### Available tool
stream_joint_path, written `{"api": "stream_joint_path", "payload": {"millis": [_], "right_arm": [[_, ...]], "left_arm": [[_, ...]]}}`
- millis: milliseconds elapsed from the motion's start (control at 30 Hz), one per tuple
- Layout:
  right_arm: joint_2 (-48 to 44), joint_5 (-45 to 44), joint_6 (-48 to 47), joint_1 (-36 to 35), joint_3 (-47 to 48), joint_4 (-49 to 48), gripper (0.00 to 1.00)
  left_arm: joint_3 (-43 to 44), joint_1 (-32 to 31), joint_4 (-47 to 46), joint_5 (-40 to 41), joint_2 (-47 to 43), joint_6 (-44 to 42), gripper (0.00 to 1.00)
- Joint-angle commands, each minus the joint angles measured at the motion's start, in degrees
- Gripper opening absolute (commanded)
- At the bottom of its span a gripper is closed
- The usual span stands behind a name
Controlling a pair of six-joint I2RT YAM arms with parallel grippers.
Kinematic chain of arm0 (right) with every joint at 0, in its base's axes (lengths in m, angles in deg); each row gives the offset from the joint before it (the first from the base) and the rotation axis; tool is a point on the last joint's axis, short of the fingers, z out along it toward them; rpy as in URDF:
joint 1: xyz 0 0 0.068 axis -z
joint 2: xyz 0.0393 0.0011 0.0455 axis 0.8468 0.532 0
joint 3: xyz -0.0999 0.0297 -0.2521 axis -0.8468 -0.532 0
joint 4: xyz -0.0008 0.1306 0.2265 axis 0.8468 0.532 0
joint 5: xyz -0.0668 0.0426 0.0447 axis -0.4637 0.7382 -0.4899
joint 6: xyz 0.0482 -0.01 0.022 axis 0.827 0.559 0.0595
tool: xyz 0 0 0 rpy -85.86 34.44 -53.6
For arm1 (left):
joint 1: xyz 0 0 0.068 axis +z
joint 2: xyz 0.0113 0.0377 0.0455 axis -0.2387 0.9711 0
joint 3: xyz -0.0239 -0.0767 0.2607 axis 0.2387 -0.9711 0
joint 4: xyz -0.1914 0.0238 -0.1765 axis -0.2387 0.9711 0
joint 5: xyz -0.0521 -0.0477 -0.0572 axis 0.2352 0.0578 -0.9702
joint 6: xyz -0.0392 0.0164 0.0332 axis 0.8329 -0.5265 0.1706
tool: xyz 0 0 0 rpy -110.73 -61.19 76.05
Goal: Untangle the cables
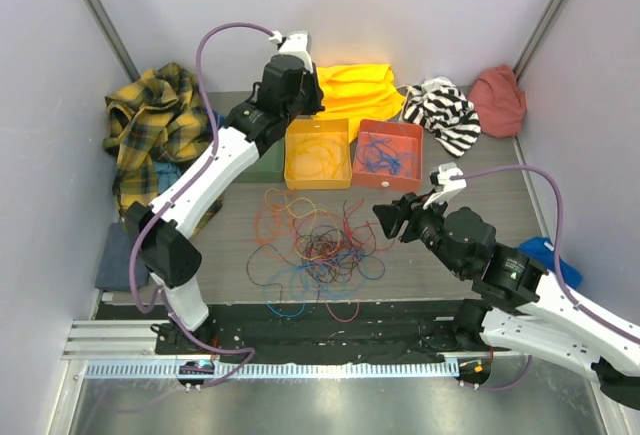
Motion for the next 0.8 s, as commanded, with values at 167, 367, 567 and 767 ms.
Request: {"api": "stream_joint_path", "payload": {"millis": [167,367,567,767], "right_arm": [[-0.63,-2.89,-1.65,-0.38,-0.50,0.11,0.56],[-1.51,-3.68,-1.65,-0.29,-1.11,0.90,0.56],[-1.77,-3.86,-1.48,-0.38,-1.38,1.25,0.56],[-2.21,-4.12,-1.48,-0.38,-1.47,1.78,0.56]], "left_arm": [[-1.34,1.23,-4.61,-1.64,3.60,2.22,0.00],[-3.45,2.02,-4.97,-1.64,6.85,3.19,0.00],[-1.96,2.20,-2.34,-3.66,11.42,3.46,0.00],[0.50,2.20,1.53,-4.19,11.52,2.93,0.55]]}}
